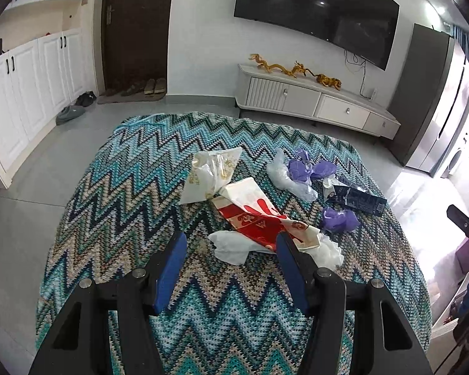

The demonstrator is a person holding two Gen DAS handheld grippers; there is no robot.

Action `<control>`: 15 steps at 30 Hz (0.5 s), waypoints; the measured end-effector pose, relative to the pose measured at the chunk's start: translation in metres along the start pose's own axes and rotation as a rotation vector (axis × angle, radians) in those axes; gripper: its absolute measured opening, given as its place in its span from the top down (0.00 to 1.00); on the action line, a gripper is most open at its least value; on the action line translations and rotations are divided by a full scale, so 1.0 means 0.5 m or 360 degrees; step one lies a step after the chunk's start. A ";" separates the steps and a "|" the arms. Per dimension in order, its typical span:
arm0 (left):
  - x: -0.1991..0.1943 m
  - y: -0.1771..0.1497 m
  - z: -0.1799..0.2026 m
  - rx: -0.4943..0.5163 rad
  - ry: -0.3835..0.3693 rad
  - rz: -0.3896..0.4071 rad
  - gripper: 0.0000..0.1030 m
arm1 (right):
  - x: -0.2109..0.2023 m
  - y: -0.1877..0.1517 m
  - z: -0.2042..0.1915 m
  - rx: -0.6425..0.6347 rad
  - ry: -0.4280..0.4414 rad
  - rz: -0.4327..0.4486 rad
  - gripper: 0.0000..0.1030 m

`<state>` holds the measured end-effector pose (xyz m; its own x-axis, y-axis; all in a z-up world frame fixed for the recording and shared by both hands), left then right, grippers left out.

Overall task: Collect trash
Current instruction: 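Lower the left gripper onto the white plastic bag and red-white wrapper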

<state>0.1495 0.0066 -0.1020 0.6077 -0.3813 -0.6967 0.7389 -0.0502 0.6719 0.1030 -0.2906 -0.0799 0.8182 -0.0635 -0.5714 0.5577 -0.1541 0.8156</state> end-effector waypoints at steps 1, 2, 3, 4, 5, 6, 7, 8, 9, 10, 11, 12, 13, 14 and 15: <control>0.011 0.001 0.005 -0.0012 -0.0018 -0.0020 0.45 | 0.007 -0.005 0.000 -0.0006 0.0012 -0.0010 0.55; 0.022 0.002 0.010 -0.0021 -0.0033 -0.0040 0.45 | 0.014 -0.007 -0.001 -0.0009 0.0021 -0.0019 0.55; 0.033 0.004 0.015 -0.0026 -0.0040 -0.0058 0.45 | 0.021 -0.011 -0.001 -0.0012 0.0033 -0.0031 0.55; 0.045 0.006 0.020 -0.0029 -0.0041 -0.0074 0.45 | 0.029 -0.014 -0.002 -0.0015 0.0044 -0.0041 0.55; 0.055 0.008 0.024 -0.0031 -0.0045 -0.0087 0.45 | 0.037 -0.018 -0.002 -0.0021 0.0052 -0.0053 0.55; 0.066 0.010 0.028 -0.0038 -0.0057 -0.0108 0.45 | 0.044 -0.021 -0.001 -0.0028 0.0056 -0.0063 0.55; 0.077 0.012 0.030 -0.0057 -0.0077 -0.0133 0.45 | 0.050 -0.024 0.000 -0.0033 0.0060 -0.0073 0.55; 0.089 0.014 0.031 -0.0084 -0.0097 -0.0159 0.45 | 0.057 -0.026 0.002 -0.0034 0.0066 -0.0081 0.55; 0.101 0.016 0.031 -0.0114 -0.0119 -0.0184 0.45 | 0.063 -0.027 0.004 -0.0031 0.0073 -0.0088 0.55; 0.112 0.017 0.031 -0.0142 -0.0140 -0.0206 0.45 | 0.070 -0.029 0.006 -0.0029 0.0080 -0.0095 0.55; 0.121 0.019 0.029 -0.0166 -0.0158 -0.0224 0.45 | 0.074 -0.031 0.007 -0.0029 0.0085 -0.0101 0.55; 0.132 0.020 0.028 -0.0193 -0.0176 -0.0246 0.45 | 0.080 -0.033 0.009 -0.0027 0.0091 -0.0108 0.55; 0.143 0.021 0.027 -0.0220 -0.0192 -0.0268 0.45 | 0.086 -0.035 0.011 -0.0024 0.0099 -0.0116 0.55; 0.153 0.023 0.026 -0.0243 -0.0203 -0.0287 0.45 | 0.091 -0.036 0.012 -0.0021 0.0106 -0.0124 0.55; 0.162 0.026 0.026 -0.0254 -0.0207 -0.0300 0.45 | 0.097 -0.038 0.013 -0.0021 0.0114 -0.0131 0.55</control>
<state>0.2044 -0.0370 -0.1464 0.4201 -0.4950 -0.7606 0.8782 0.0107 0.4781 0.1311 -0.2971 -0.1238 0.7772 0.0194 -0.6289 0.6247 -0.1430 0.7677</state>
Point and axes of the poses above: each gripper's, at about its wrist camera, not at the fingertips, and x roughly the way its jaws point, z to its right, y to its top, the point moved 3 cm from there along x, roughly the way its jaws point, and after that the axes turned 9 degrees about -y, right-handed, at the moved point
